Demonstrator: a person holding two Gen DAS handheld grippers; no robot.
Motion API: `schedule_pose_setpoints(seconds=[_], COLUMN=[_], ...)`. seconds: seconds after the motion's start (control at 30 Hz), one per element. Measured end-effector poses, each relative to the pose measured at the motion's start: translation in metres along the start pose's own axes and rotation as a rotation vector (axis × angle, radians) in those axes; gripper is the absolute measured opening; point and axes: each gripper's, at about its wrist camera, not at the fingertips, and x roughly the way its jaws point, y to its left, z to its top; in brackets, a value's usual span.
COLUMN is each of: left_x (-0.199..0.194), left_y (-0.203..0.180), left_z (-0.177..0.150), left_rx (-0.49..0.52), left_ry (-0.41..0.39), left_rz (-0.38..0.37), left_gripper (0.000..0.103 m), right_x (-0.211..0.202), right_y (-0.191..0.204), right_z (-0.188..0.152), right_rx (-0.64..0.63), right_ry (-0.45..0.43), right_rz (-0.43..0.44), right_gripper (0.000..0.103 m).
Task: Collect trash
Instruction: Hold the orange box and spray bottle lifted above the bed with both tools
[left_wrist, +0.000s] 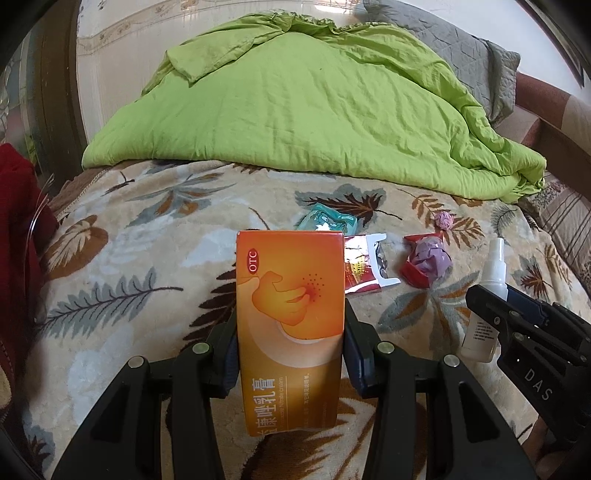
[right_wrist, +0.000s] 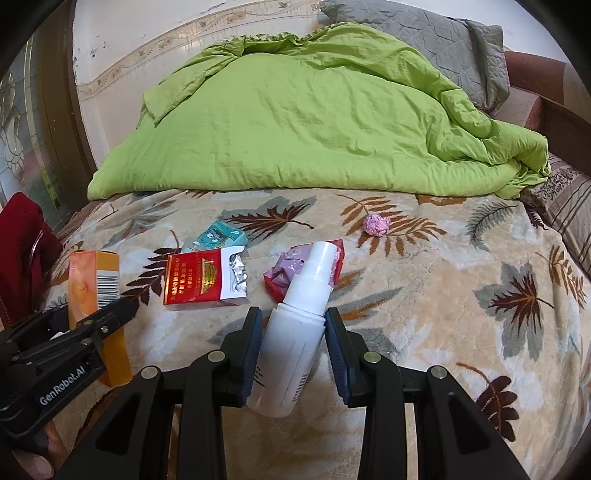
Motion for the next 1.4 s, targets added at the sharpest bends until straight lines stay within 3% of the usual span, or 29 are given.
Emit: schedule_pose_setpoints(seconds=[1.4], left_x=[-0.018], left_y=[-0.007], left_z=[0.001], left_rx=[0.054], left_ry=[-0.080], left_rz=[0.057], left_gripper=[0.045], right_x=[-0.009], right_y=[-0.006], right_z=[0.000], right_rx=[0.052], right_ry=[-0.010], right_rz=[0.032], right_gripper=[0.037])
